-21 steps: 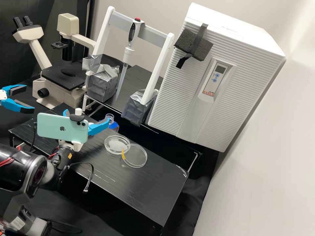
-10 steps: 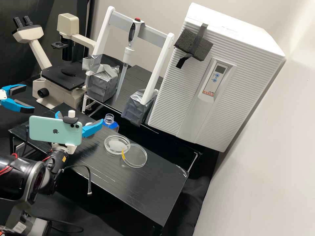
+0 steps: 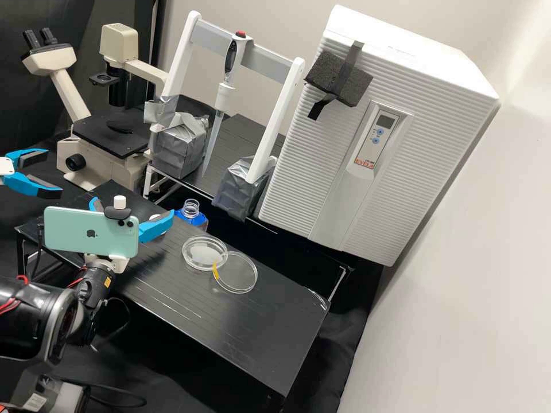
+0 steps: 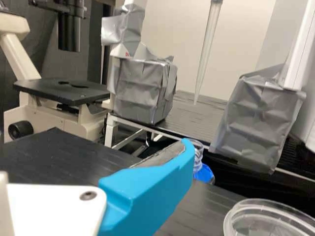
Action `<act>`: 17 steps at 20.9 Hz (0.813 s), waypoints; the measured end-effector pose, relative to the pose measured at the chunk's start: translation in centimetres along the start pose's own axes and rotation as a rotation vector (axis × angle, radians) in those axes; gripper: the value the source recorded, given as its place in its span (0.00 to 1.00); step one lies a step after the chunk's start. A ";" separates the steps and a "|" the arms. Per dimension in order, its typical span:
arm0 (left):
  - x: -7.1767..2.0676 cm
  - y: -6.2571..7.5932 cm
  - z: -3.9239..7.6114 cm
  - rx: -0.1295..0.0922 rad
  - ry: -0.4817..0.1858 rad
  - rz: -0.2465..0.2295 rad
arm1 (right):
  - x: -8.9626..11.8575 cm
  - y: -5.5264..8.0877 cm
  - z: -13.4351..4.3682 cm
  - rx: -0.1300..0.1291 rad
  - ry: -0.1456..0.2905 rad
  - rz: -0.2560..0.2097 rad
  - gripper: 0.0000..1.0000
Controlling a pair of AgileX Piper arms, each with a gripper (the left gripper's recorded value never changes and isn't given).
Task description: Close the bottle
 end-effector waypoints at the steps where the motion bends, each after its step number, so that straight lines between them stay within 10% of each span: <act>1: 0.00 0.0 0.0 0.000 0.000 0.000 | -0.1 -0.1 0.1 0.000 -0.005 -0.006 1.00; 14: 0.02 0.0 0.0 0.000 -0.002 -0.001 | 0.0 -0.2 1.1 -0.003 -0.059 -0.007 1.00; 15: 0.02 0.0 0.0 0.000 -0.002 -0.001 | 0.0 -0.2 1.2 -0.004 -0.065 -0.008 0.00; 17: 0.02 0.0 0.0 0.000 -0.002 -0.001 | 0.0 -0.3 1.4 -0.005 -0.077 -0.014 0.00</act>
